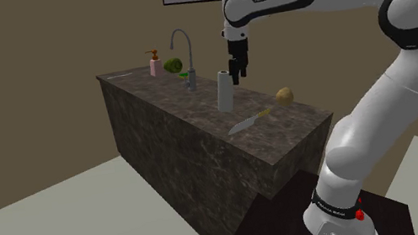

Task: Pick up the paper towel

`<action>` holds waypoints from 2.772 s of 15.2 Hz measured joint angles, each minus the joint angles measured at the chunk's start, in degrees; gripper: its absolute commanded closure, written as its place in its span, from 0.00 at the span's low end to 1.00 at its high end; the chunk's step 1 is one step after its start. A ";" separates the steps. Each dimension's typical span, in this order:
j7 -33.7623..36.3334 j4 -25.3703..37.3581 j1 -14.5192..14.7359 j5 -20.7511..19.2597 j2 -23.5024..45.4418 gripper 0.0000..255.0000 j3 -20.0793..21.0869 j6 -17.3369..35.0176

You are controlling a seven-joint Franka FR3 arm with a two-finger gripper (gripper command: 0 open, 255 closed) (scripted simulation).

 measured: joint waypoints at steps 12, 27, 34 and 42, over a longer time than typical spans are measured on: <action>-11.14 25.26 -4.50 8.34 24.99 0.00 -8.32 1.82; -14.32 28.79 -7.03 12.30 32.75 1.00 -9.51 6.14; -14.31 28.89 -7.01 12.33 32.80 1.00 -9.49 6.07; -14.41 35.32 -7.38 12.53 33.69 1.00 -9.62 0.45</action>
